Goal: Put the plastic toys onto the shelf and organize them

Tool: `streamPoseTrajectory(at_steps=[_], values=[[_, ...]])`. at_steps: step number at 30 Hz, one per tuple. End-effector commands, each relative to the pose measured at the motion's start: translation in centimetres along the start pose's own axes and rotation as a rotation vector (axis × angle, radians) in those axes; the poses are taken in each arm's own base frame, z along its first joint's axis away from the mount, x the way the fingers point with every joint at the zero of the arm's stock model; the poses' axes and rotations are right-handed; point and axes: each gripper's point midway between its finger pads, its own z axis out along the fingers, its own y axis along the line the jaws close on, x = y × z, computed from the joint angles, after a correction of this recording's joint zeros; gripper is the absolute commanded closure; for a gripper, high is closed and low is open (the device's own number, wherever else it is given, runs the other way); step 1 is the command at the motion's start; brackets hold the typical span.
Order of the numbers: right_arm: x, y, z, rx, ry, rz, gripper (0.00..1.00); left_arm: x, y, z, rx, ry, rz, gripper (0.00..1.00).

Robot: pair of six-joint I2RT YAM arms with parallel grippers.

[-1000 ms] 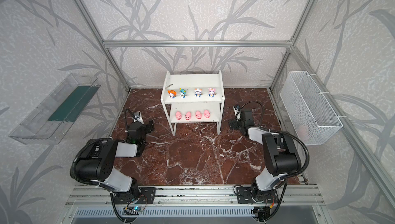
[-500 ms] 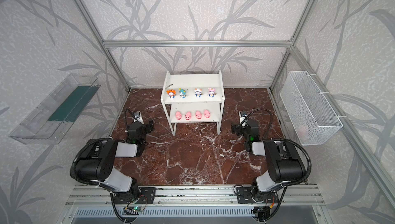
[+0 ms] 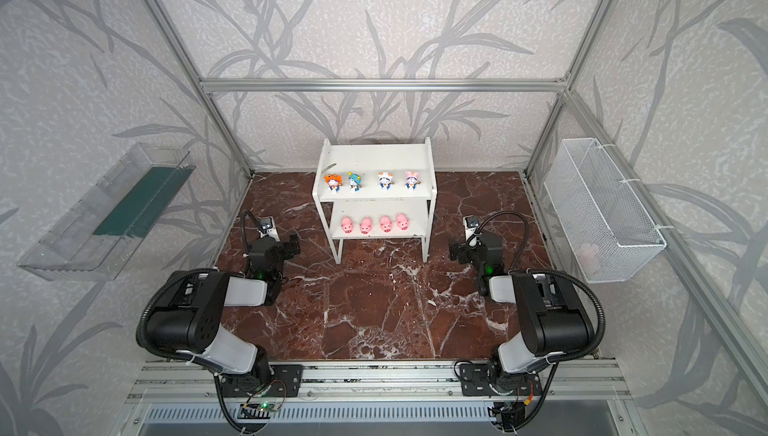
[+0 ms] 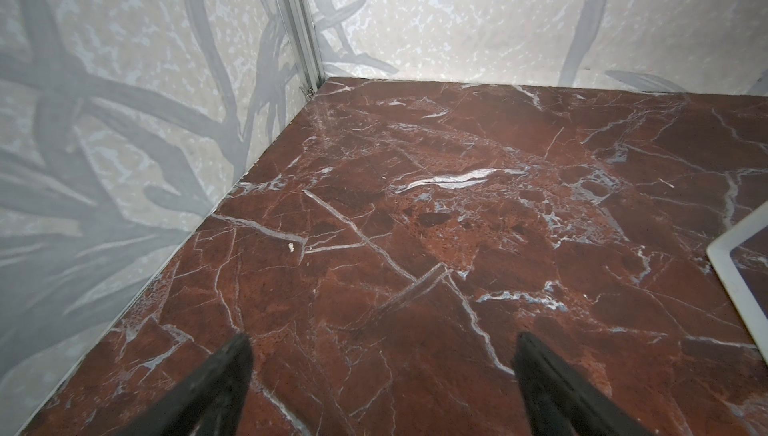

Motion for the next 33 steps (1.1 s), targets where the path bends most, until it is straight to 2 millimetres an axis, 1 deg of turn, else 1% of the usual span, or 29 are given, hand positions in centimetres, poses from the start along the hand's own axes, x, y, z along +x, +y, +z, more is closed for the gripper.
streamPoseTrajectory(at_steps=[1,24,25,27,29,30,31,32,33], values=[[-1.0,-0.1,-0.1,0.006,-0.05,-0.003,0.01,-0.7,0.1,0.1,0.001,-0.024,-0.016,0.01],[-1.0,0.0,-0.2,0.004,-0.041,-0.009,0.01,-0.7,0.1,0.1,0.001,-0.025,-0.016,0.01],[-1.1,0.2,-0.3,-0.01,-0.047,-0.018,0.01,-0.7,0.1,0.1,0.001,-0.025,-0.016,0.01],[-1.2,1.9,-0.7,-0.098,-0.08,-0.066,0.01,-0.7,0.1,0.1,0.001,-0.025,-0.016,0.01],[-1.2,2.3,-1.2,-0.114,-0.102,-0.075,0.01,-0.7,0.1,0.1,0.001,-0.025,-0.017,0.01],[-1.1,2.0,-1.1,-0.102,-0.095,-0.065,0.01,-0.7,0.0,0.1,0.002,-0.024,-0.016,0.01],[-1.0,0.9,-0.8,-0.039,-0.078,-0.027,0.01,-0.7,0.1,0.1,0.001,-0.024,-0.016,0.01],[-0.8,-1.2,-0.6,0.075,-0.055,0.033,0.01,-0.7,0.1,0.1,0.001,-0.025,-0.017,0.01],[-0.7,-3.0,-0.8,0.177,-0.045,0.084,0.01,-0.7,0.1,0.1,0.0,-0.024,-0.017,0.01]])
